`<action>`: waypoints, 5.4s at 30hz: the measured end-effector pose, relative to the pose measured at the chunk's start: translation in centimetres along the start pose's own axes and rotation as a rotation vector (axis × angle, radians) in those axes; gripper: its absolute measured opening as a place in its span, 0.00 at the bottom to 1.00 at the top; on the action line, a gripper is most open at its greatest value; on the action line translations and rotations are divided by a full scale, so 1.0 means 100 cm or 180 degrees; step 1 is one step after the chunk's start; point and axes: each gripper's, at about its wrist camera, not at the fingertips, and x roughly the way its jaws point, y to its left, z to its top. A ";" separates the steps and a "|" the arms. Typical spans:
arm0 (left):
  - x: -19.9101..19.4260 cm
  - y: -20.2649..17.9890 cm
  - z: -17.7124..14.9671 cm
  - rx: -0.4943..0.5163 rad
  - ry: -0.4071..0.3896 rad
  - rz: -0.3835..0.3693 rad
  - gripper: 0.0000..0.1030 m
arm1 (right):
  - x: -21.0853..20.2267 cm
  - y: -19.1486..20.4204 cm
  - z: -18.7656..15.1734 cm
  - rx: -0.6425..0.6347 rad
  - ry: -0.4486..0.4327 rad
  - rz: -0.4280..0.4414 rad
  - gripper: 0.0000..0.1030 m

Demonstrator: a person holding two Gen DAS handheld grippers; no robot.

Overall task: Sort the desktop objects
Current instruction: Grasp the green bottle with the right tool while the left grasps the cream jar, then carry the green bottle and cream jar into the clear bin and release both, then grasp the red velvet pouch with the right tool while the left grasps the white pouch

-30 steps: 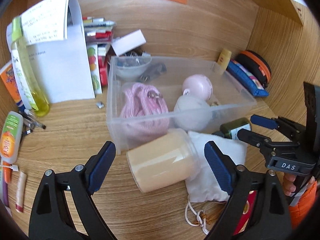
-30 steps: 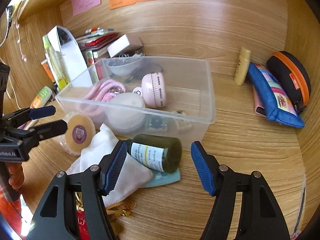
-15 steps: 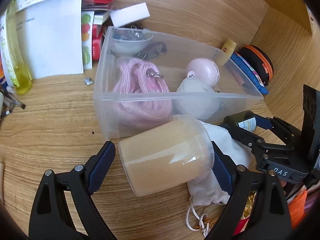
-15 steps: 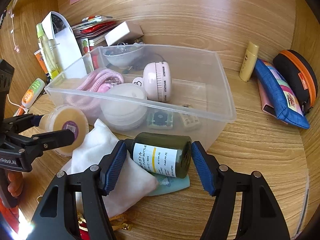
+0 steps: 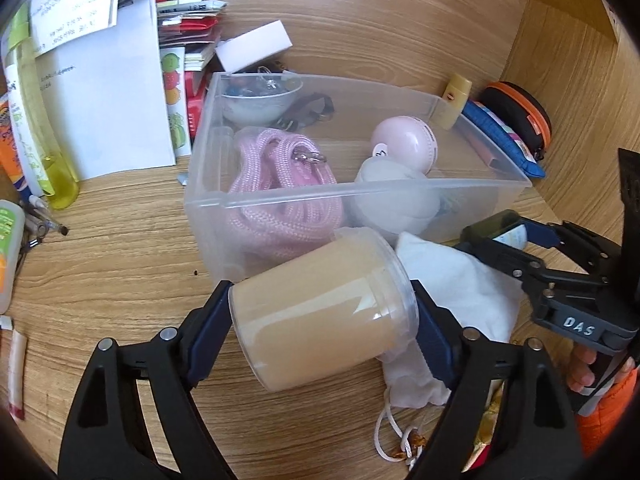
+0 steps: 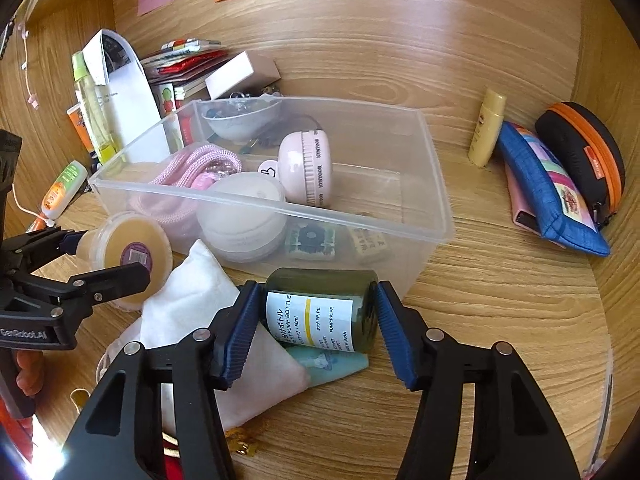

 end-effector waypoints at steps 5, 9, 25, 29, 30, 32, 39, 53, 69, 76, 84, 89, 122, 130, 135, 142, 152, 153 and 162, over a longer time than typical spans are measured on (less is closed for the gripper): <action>-0.005 0.005 -0.003 -0.0107 -0.0044 0.0077 0.81 | -0.010 -0.012 -0.004 0.0068 -0.0054 -0.0037 0.52; -0.017 0.011 -0.007 -0.0203 -0.0167 0.0090 0.69 | -0.019 -0.023 -0.006 0.0154 -0.0100 -0.0067 0.53; -0.045 0.020 -0.016 -0.0380 -0.0342 0.0252 0.65 | -0.069 -0.048 0.003 0.0405 -0.0484 -0.0050 0.53; -0.055 0.020 -0.013 -0.0437 -0.0409 0.0245 0.65 | -0.078 -0.045 0.007 0.0385 -0.0586 -0.0020 0.53; -0.057 0.020 -0.011 -0.0456 -0.0428 0.0235 0.65 | -0.079 -0.044 0.008 0.0379 -0.0604 -0.0007 0.53; -0.065 0.020 -0.008 -0.0485 -0.0488 0.0208 0.65 | -0.080 -0.042 0.010 0.0371 -0.0625 0.0010 0.53; -0.076 0.022 0.014 -0.0445 -0.0617 0.0210 0.65 | -0.079 -0.036 0.024 0.0302 -0.0706 0.0063 0.53; -0.053 0.017 0.086 -0.0306 -0.0644 0.0057 0.65 | -0.042 -0.038 0.073 0.0148 -0.0622 0.0092 0.53; 0.027 0.013 0.139 -0.0282 -0.0160 0.0010 0.65 | 0.031 -0.042 0.130 -0.0002 -0.0221 -0.0002 0.52; 0.052 0.015 0.138 -0.0240 -0.0125 0.0194 0.65 | 0.052 -0.035 0.141 -0.0100 -0.0096 0.0011 0.53; 0.057 0.014 0.132 -0.0123 -0.0062 0.0263 0.65 | 0.071 -0.024 0.141 -0.0310 0.0055 -0.0166 0.53; 0.052 0.011 0.129 -0.0072 -0.0191 0.0419 0.65 | 0.083 -0.020 0.139 -0.0398 0.0229 -0.0223 0.53; -0.047 -0.005 0.067 0.0156 -0.0449 0.0370 0.91 | -0.061 0.010 0.044 -0.0508 -0.0365 -0.0057 0.83; -0.069 0.000 0.026 0.0272 -0.0472 0.0431 0.94 | -0.073 0.026 -0.006 -0.0414 -0.0171 0.0226 0.83; -0.074 0.012 0.004 0.0186 -0.0429 0.0450 0.94 | -0.077 0.040 -0.031 -0.0384 -0.0069 0.0429 0.83; -0.076 0.028 -0.018 -0.0005 -0.0322 0.0379 0.94 | -0.063 0.066 -0.051 -0.0463 0.0097 0.0478 0.81; -0.081 0.037 -0.034 -0.0108 -0.0286 0.0370 0.94 | -0.040 0.075 -0.052 -0.0422 0.0198 0.0425 0.47; -0.080 0.038 -0.033 -0.0107 -0.0277 0.0358 0.94 | -0.040 0.075 -0.051 -0.0440 0.0201 0.0442 0.42; -0.069 0.017 -0.023 -0.0050 -0.0211 0.0210 0.94 | -0.070 0.057 -0.046 -0.0296 -0.0036 0.0573 0.16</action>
